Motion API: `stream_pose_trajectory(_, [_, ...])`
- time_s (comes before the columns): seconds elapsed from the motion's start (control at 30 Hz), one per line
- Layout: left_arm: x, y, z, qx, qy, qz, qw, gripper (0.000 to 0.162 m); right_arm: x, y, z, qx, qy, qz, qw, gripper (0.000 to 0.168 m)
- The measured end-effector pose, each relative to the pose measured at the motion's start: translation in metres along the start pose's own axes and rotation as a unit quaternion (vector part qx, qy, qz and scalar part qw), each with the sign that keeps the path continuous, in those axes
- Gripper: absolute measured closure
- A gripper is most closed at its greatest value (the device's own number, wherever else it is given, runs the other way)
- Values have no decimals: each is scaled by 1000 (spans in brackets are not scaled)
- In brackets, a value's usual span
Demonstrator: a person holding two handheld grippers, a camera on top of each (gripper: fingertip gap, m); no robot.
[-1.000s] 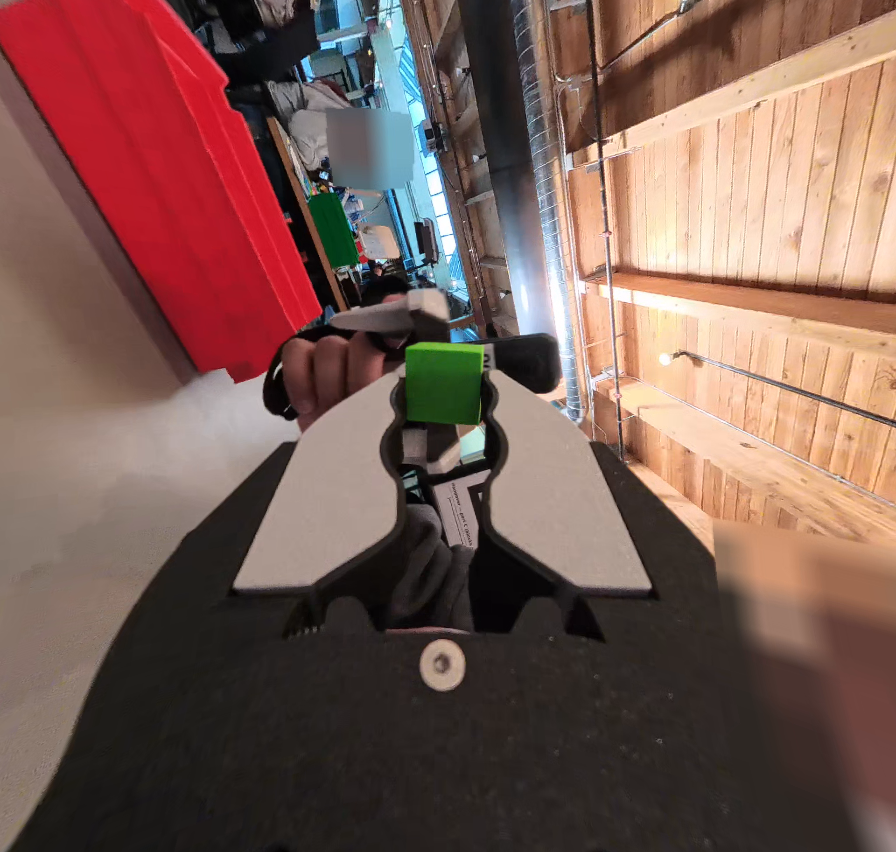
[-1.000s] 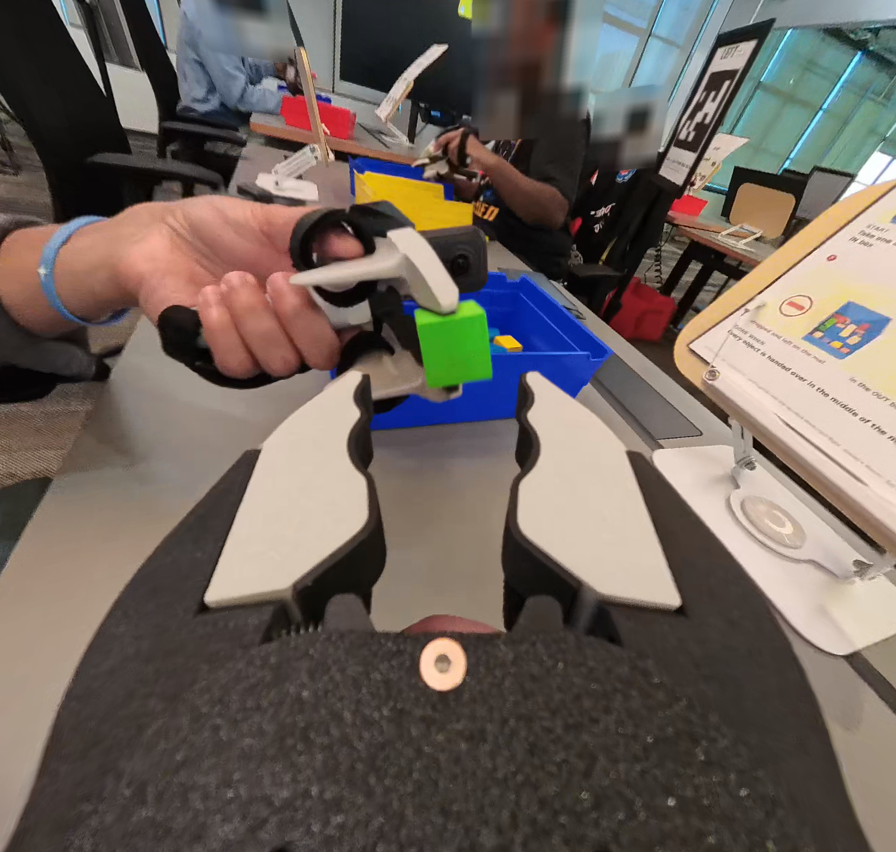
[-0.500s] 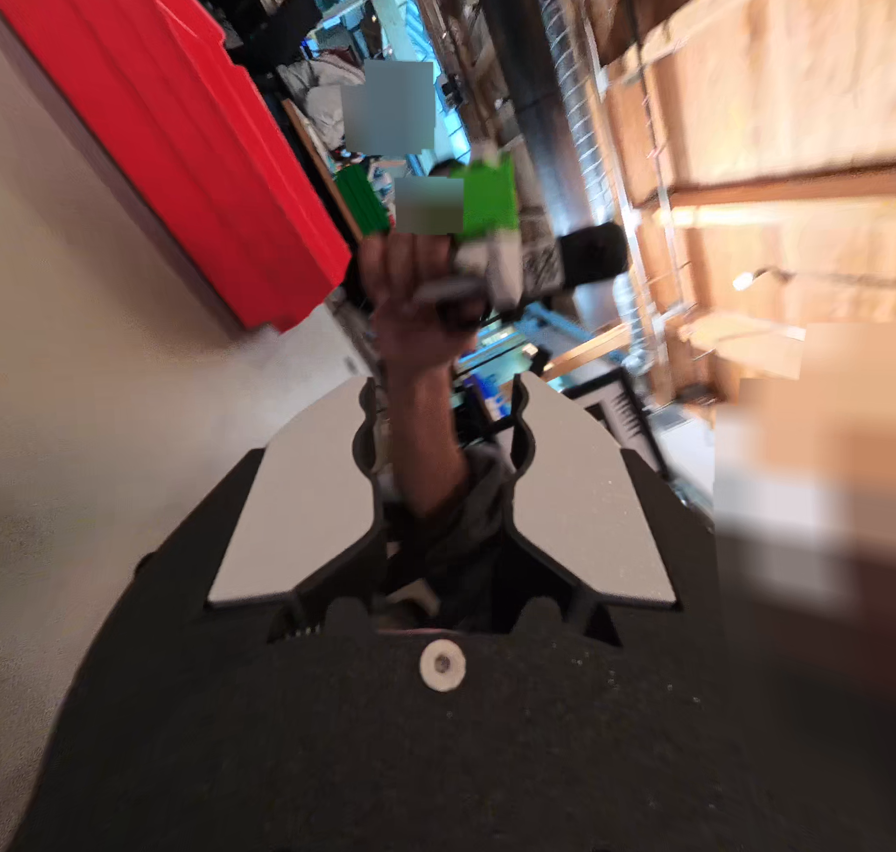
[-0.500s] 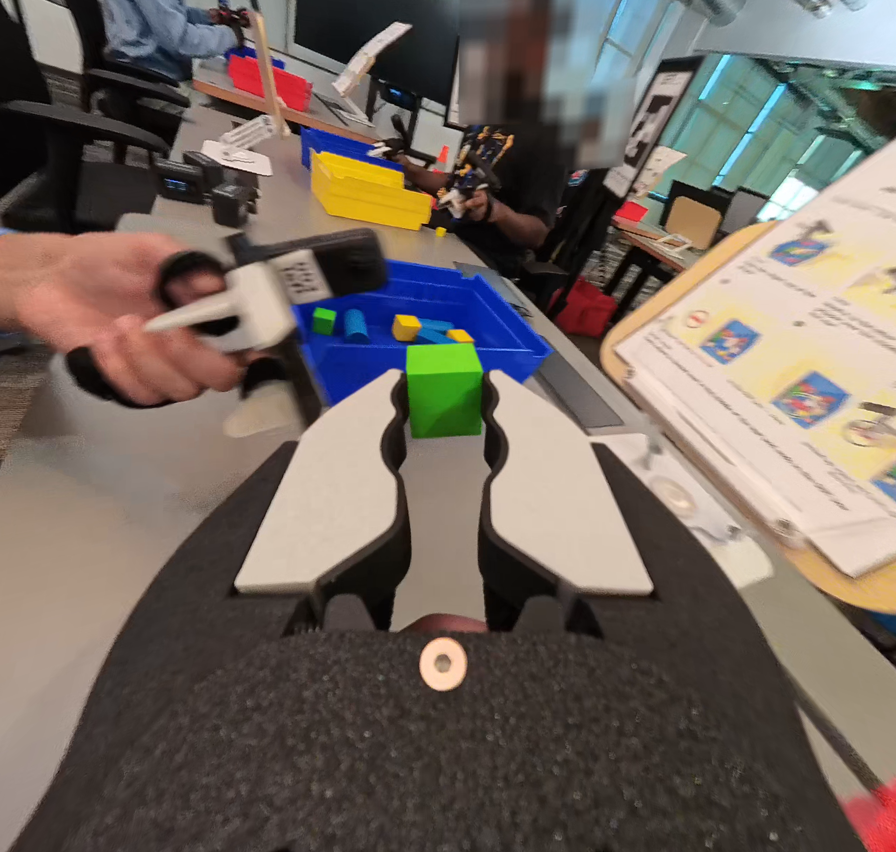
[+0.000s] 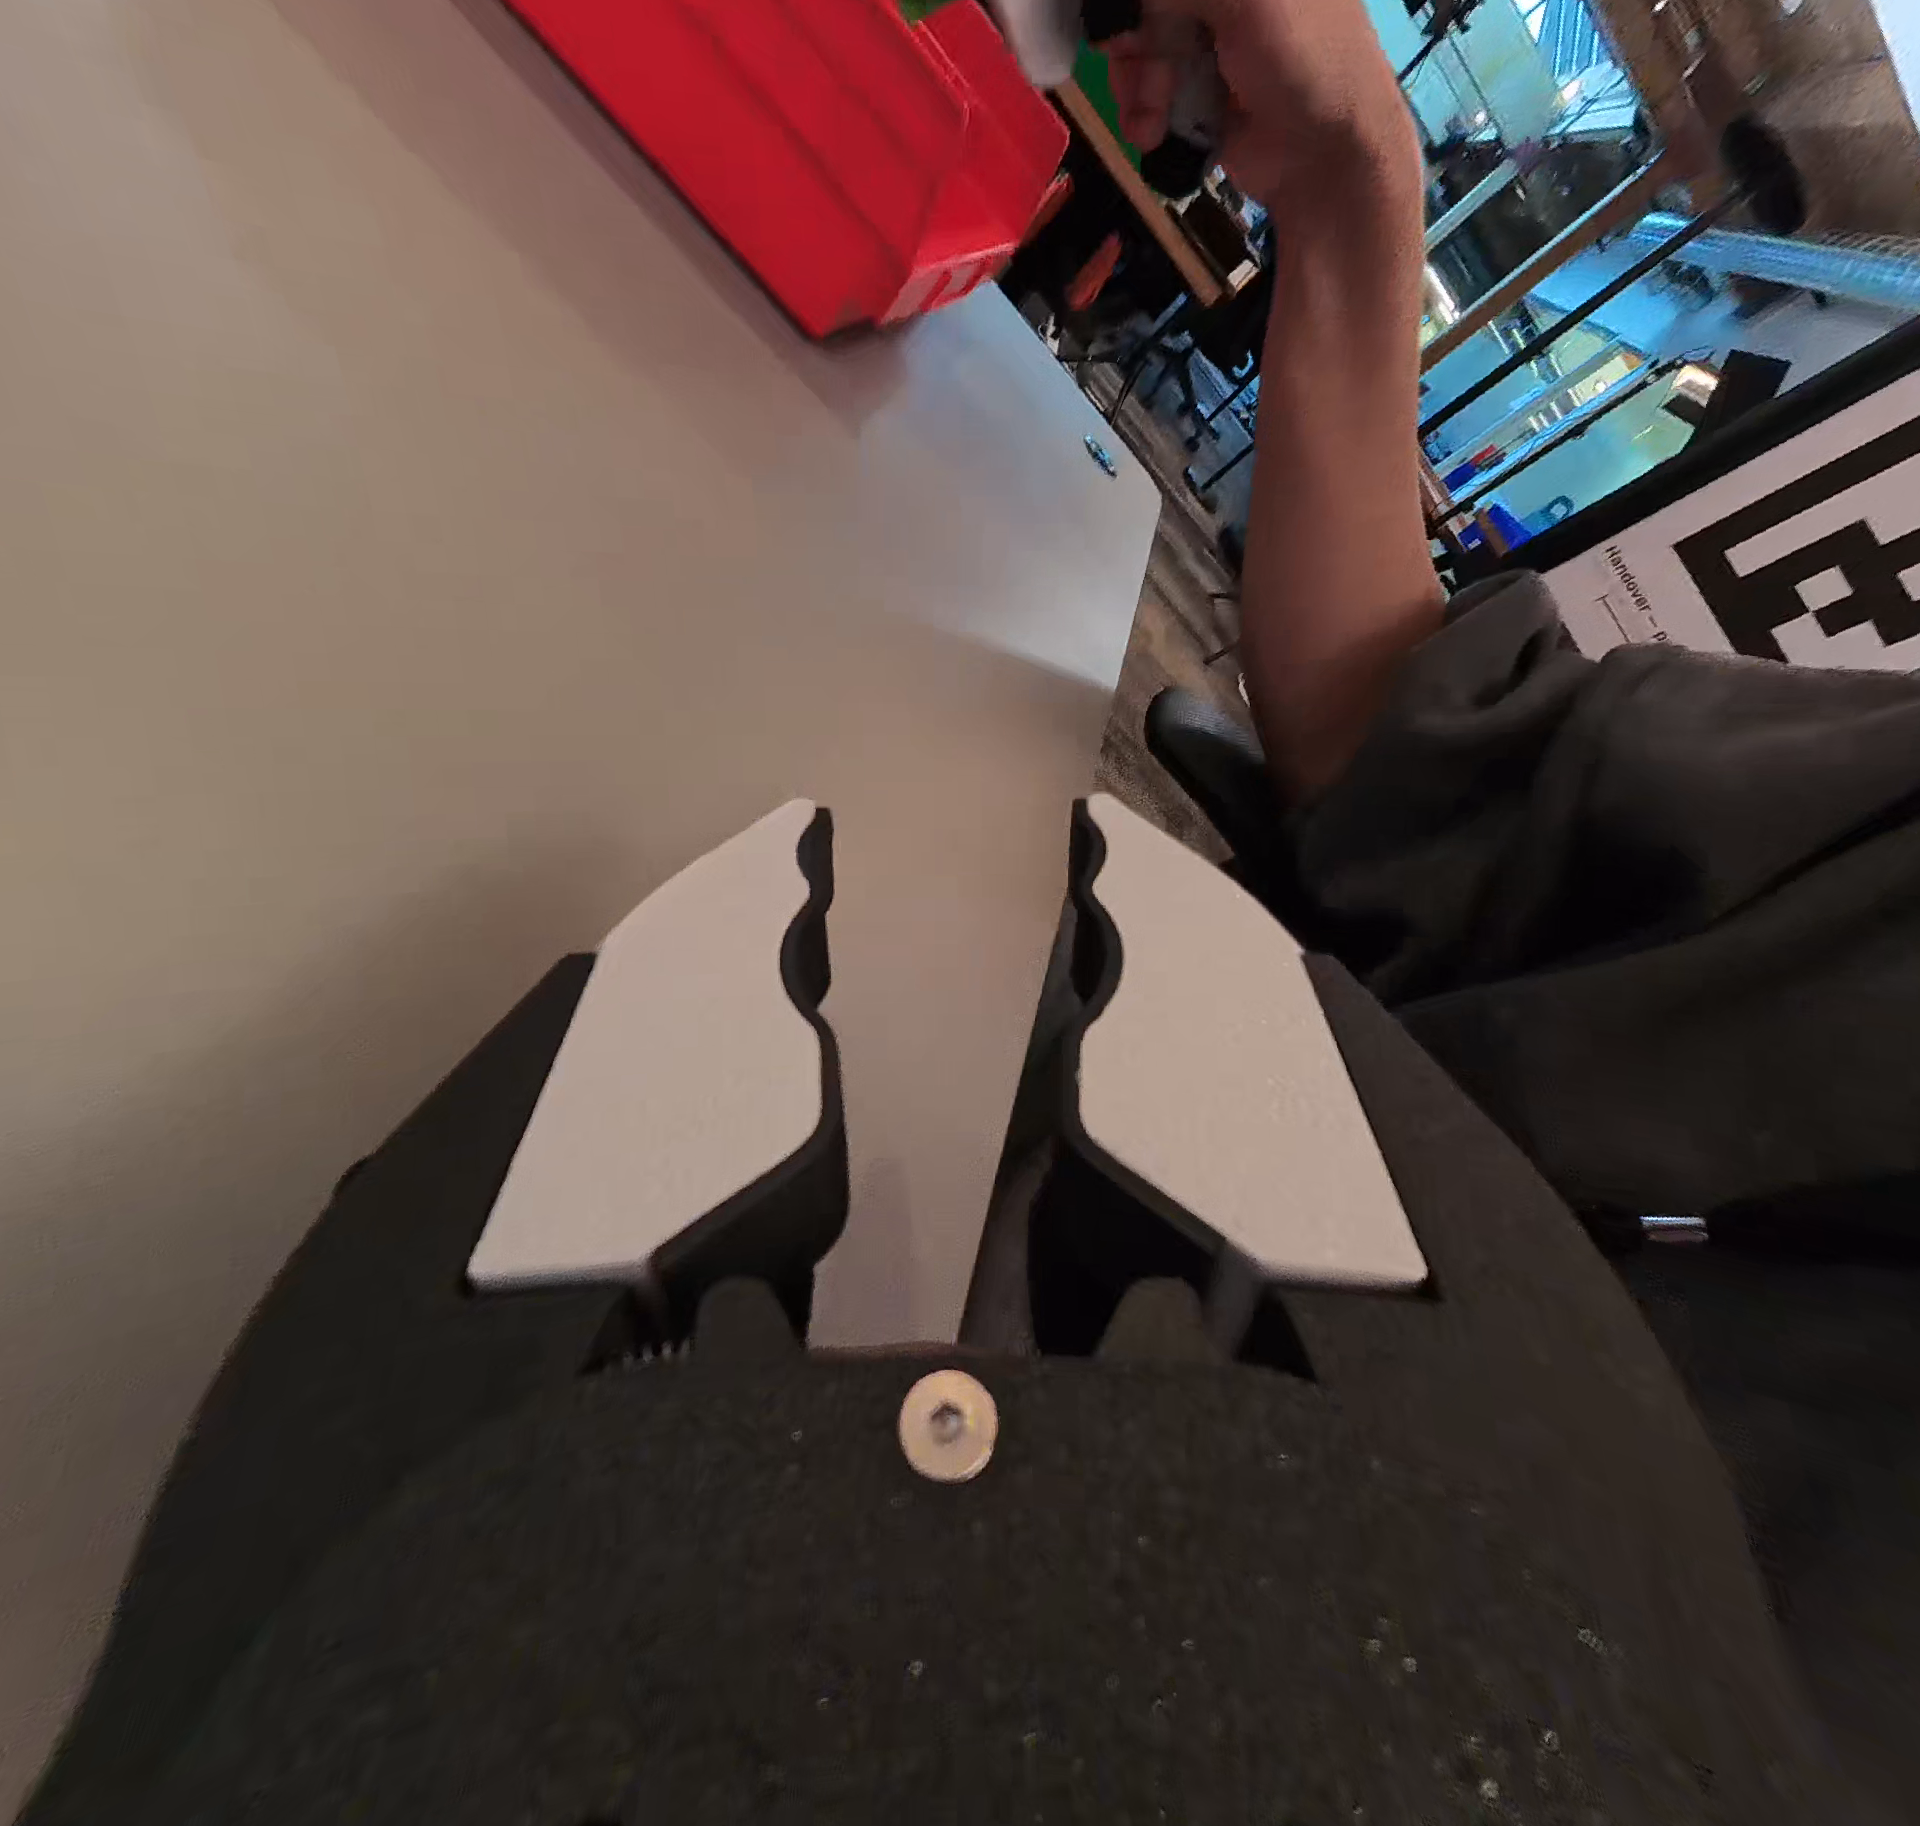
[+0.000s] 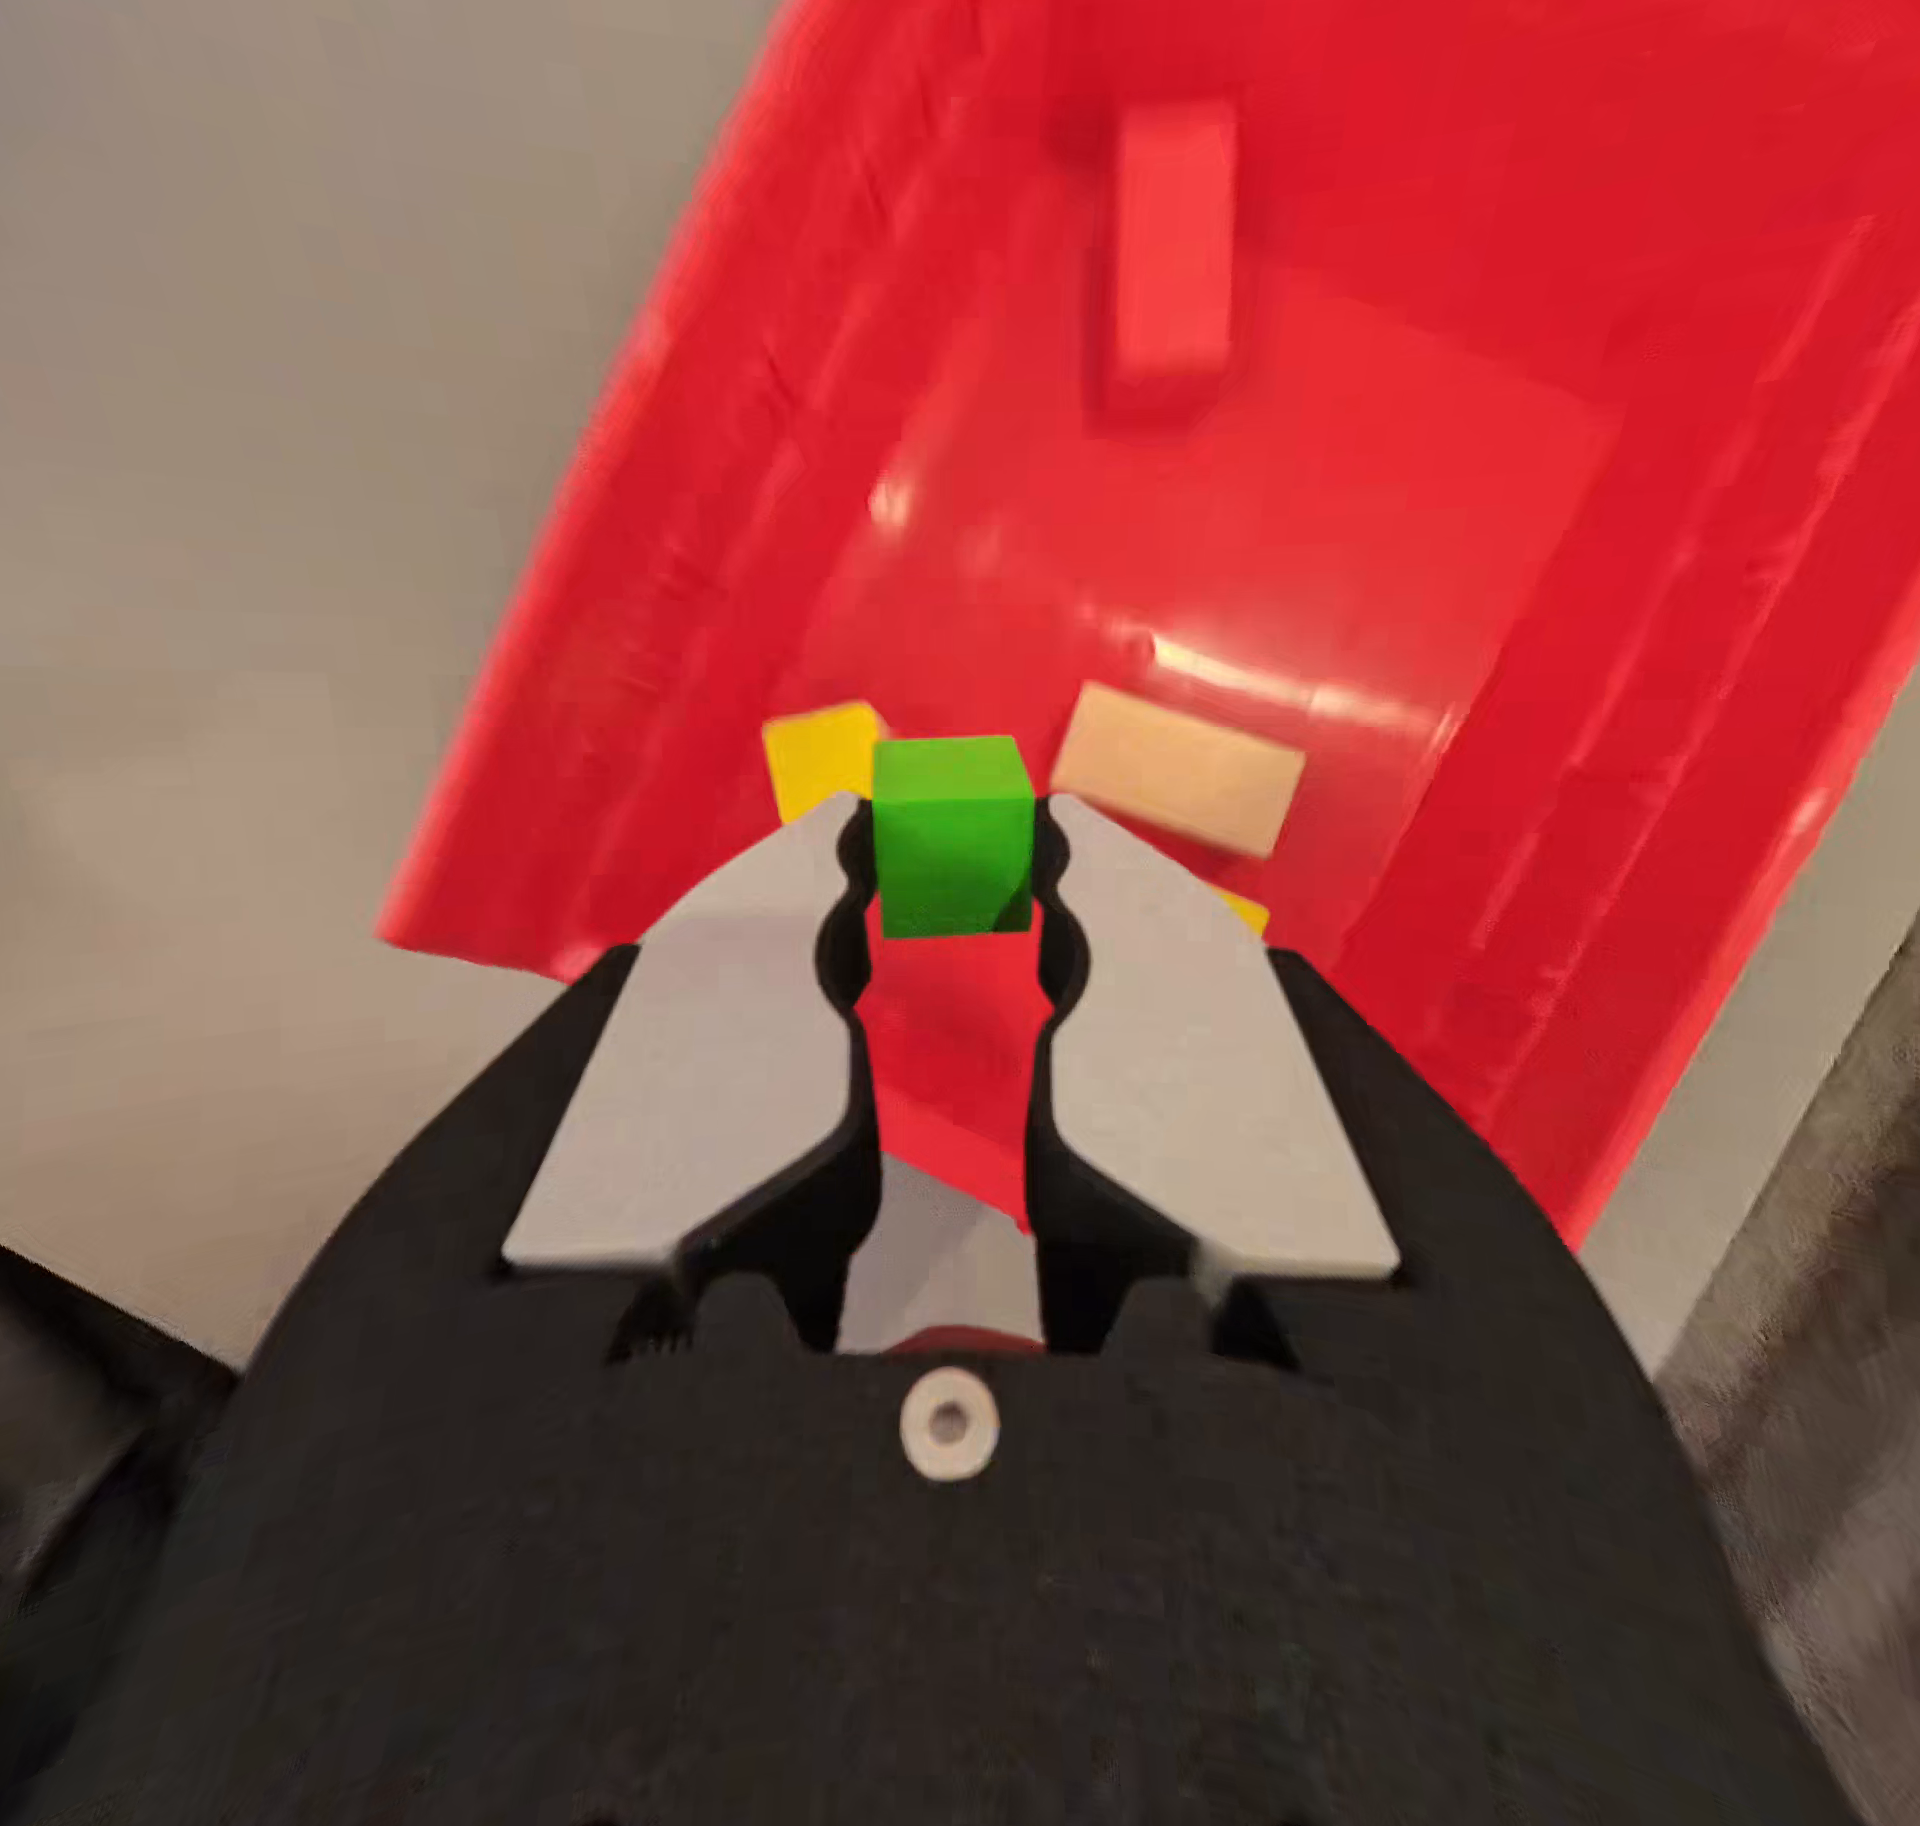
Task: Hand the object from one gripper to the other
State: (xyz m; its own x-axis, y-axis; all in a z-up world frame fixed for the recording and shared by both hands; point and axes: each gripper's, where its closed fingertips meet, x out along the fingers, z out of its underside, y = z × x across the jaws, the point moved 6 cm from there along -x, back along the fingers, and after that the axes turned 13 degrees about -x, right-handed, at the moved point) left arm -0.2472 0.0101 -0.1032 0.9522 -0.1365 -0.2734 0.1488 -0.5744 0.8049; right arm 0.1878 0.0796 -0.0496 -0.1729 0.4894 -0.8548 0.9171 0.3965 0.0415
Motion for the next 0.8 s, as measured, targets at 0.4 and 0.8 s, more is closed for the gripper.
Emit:
stream_pose_trajectory(0.4, [4,4,8,-15,-40,22,999,117,65,-1,34,-70,-210,-19,975,140])
stream_pose_trajectory(0.8, [2,4,6,-13,-36,5,999,117,24,6,23,-77,-201,48,975,114])
